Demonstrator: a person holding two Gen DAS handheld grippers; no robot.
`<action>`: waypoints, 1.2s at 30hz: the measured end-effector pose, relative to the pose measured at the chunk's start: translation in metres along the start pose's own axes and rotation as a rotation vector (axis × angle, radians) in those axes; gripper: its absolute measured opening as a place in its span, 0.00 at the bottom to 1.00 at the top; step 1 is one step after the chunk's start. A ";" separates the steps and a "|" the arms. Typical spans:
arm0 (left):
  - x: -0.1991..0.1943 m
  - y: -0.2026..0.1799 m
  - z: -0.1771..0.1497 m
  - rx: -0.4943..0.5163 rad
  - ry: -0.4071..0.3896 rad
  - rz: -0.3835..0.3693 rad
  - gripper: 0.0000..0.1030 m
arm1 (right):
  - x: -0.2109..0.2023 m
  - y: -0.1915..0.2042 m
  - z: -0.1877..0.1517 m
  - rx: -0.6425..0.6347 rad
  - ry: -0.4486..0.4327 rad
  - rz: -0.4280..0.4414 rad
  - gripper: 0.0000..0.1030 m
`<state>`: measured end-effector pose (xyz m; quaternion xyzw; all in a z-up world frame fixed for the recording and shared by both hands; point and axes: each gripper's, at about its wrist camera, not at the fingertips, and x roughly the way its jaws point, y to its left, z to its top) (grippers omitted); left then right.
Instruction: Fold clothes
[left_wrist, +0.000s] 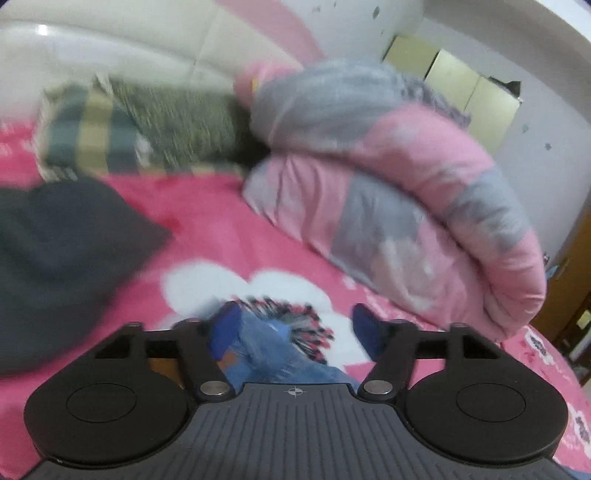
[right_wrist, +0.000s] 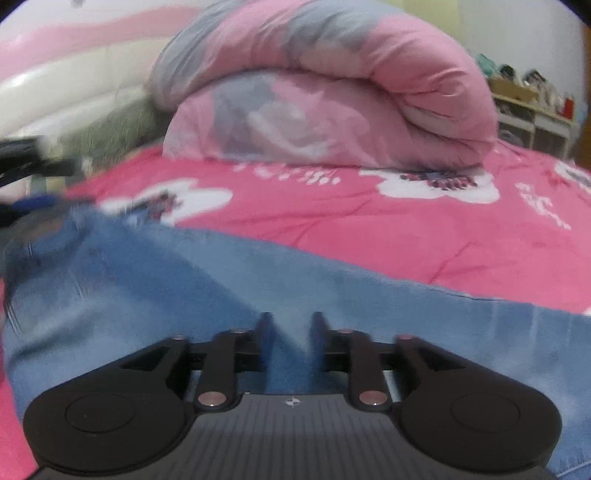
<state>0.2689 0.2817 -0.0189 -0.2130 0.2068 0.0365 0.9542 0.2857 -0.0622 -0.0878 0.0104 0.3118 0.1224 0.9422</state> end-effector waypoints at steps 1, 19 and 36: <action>-0.011 0.006 0.004 0.007 0.028 0.014 0.68 | -0.011 -0.004 0.001 0.033 -0.030 0.019 0.44; -0.007 0.095 -0.069 -0.370 0.213 -0.042 0.77 | -0.065 -0.005 -0.116 1.070 0.291 0.565 0.68; -0.023 0.072 -0.057 -0.410 0.027 0.025 0.27 | -0.008 -0.024 -0.124 1.465 0.059 0.493 0.35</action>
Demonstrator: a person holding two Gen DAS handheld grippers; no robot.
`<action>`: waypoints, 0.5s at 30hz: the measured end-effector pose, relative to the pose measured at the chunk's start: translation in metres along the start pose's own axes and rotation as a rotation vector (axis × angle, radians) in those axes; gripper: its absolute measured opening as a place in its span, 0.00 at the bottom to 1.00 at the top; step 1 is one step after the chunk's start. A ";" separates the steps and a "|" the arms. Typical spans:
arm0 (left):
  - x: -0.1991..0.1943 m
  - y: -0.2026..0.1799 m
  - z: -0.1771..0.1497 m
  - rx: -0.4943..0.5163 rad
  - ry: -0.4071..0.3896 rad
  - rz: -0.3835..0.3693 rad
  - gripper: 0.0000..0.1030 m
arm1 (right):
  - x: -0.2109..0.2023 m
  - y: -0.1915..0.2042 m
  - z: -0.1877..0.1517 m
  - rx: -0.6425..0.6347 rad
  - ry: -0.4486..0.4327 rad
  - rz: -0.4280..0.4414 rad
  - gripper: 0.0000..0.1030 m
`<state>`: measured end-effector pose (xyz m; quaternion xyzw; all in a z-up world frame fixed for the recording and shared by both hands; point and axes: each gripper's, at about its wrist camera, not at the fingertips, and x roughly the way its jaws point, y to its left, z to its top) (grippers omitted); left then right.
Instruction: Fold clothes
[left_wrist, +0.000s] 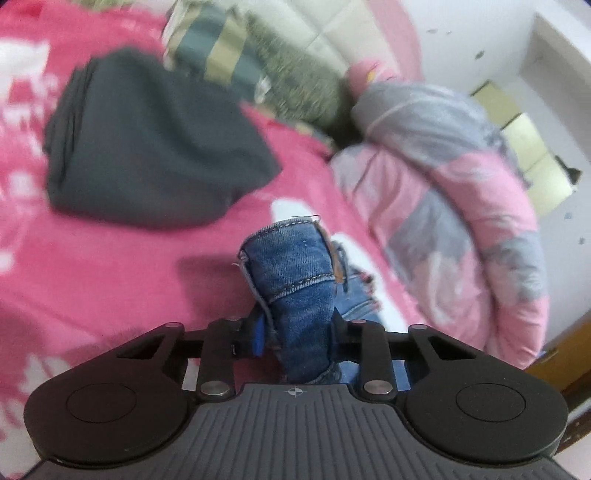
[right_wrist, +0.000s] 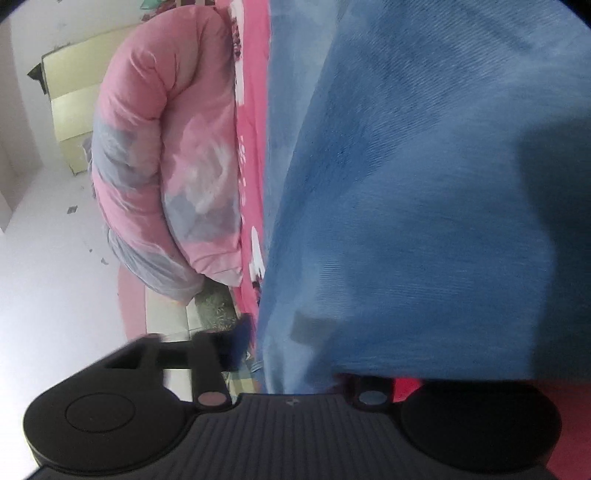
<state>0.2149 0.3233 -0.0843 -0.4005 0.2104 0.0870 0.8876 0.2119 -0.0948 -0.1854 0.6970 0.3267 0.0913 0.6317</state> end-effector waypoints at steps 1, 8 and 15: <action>-0.009 -0.001 0.001 0.006 -0.011 -0.006 0.27 | -0.002 -0.002 0.000 0.000 0.002 -0.001 0.31; -0.067 0.021 0.007 -0.050 -0.005 -0.047 0.26 | -0.025 -0.004 -0.012 -0.002 0.040 0.010 0.13; -0.143 0.067 -0.003 -0.108 -0.033 -0.028 0.26 | -0.069 0.000 -0.045 -0.025 0.161 0.009 0.10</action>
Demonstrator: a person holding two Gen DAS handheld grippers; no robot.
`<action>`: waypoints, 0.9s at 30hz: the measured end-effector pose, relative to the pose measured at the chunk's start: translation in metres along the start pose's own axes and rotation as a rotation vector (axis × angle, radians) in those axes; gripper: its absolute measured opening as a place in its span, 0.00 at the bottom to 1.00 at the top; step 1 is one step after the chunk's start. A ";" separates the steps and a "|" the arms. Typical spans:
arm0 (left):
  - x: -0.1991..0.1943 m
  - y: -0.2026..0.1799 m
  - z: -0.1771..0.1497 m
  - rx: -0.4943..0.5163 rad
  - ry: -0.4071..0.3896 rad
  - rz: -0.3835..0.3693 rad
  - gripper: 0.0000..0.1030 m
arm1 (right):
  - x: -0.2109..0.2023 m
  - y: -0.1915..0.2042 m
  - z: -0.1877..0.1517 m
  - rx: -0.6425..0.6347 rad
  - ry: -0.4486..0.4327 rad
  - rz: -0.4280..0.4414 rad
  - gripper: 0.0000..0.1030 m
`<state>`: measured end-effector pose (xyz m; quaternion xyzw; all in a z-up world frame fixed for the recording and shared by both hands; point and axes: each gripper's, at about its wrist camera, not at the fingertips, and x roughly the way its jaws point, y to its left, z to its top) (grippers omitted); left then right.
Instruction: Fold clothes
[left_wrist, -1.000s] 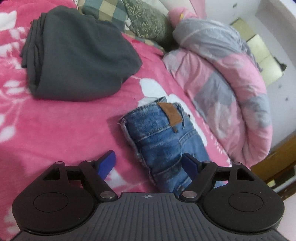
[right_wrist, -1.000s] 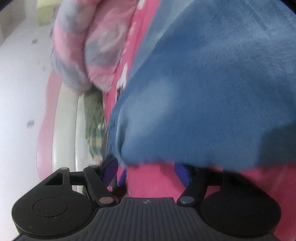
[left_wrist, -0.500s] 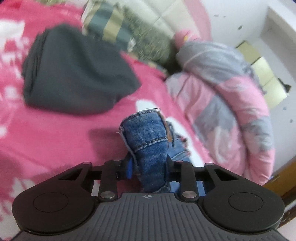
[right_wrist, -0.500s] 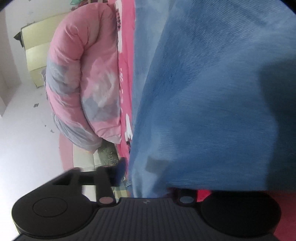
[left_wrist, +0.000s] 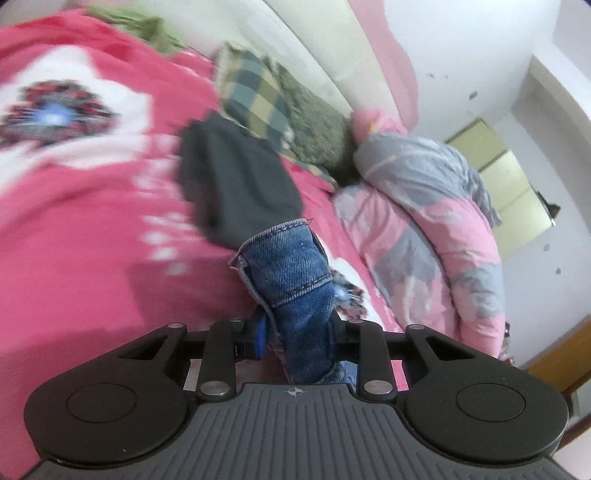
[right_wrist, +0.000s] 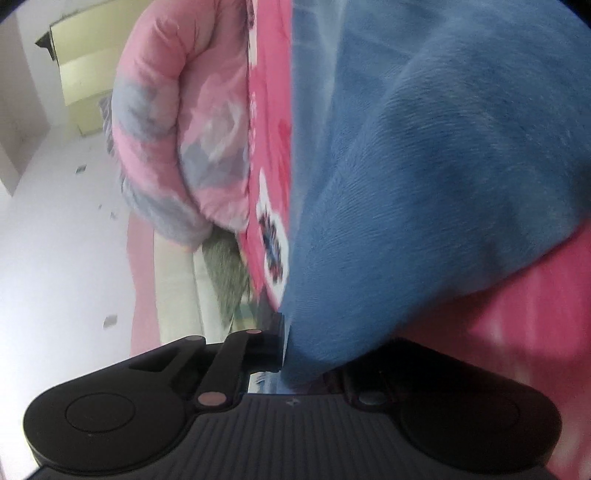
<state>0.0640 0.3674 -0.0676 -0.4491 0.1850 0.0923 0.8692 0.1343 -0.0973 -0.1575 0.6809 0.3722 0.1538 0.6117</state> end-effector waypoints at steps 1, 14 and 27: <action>-0.008 0.008 -0.002 -0.006 0.005 0.008 0.26 | -0.006 -0.001 -0.007 0.008 0.022 -0.001 0.10; -0.045 0.069 -0.012 0.099 0.057 -0.001 0.52 | -0.044 0.052 -0.039 -0.637 0.439 -0.455 0.44; -0.027 0.010 -0.008 0.631 0.011 0.172 0.66 | 0.153 0.171 -0.109 -1.557 0.640 -0.211 0.45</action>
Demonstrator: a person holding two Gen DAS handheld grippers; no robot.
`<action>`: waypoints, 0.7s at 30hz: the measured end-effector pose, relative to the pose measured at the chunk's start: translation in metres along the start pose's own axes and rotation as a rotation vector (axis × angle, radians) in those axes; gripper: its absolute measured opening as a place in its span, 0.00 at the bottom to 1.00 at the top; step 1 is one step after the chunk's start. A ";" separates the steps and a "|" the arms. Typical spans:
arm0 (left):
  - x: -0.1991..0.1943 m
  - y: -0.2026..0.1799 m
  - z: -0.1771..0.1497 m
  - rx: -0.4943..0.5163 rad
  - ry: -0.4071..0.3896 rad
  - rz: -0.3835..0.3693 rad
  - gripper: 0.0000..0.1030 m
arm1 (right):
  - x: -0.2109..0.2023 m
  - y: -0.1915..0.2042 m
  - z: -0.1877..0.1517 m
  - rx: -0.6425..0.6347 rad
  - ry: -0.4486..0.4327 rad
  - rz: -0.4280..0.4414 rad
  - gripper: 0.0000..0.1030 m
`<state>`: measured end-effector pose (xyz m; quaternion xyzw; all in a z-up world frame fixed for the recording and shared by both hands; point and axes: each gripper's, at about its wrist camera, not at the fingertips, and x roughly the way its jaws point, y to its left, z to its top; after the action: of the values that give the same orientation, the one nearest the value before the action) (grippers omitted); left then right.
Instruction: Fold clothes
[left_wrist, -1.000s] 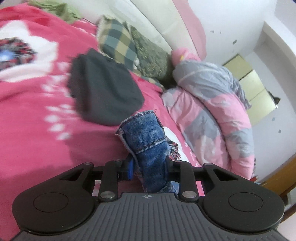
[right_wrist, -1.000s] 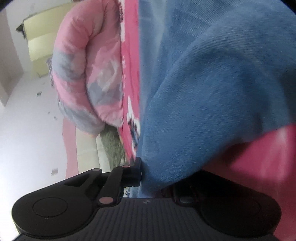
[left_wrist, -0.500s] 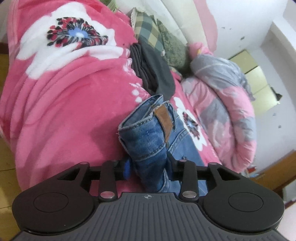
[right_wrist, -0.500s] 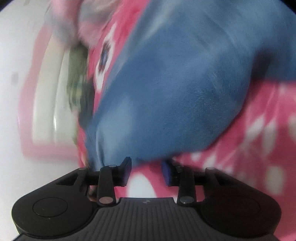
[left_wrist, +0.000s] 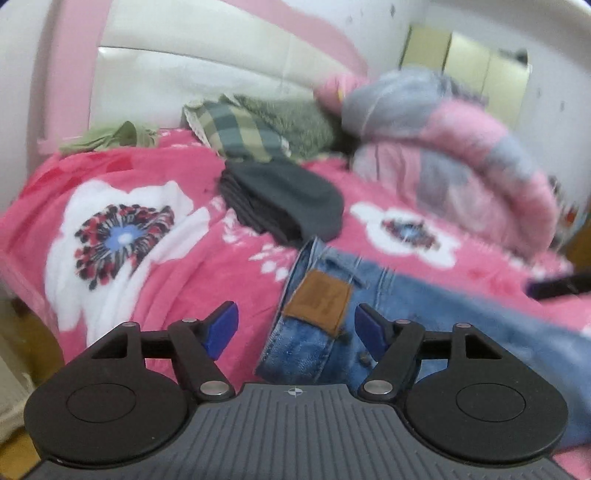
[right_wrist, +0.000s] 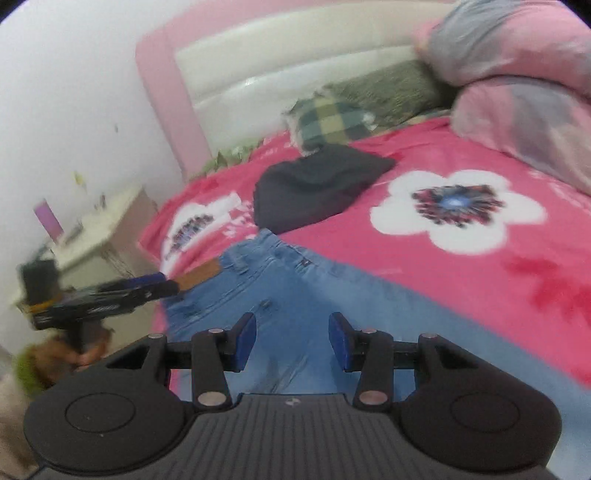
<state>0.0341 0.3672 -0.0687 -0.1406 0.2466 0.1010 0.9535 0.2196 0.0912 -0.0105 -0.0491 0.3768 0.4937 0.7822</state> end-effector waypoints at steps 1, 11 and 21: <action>0.003 -0.002 -0.001 0.008 0.005 0.004 0.66 | 0.016 -0.003 0.003 -0.013 0.026 -0.013 0.46; 0.001 -0.013 -0.015 0.077 -0.025 0.030 0.46 | 0.079 0.013 -0.015 -0.121 0.161 -0.086 0.05; 0.002 -0.025 -0.004 0.081 -0.062 0.050 0.43 | 0.073 0.063 0.001 -0.302 0.008 -0.334 0.03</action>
<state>0.0410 0.3423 -0.0680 -0.0923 0.2244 0.1190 0.9628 0.1860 0.1775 -0.0374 -0.2294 0.2884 0.4079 0.8354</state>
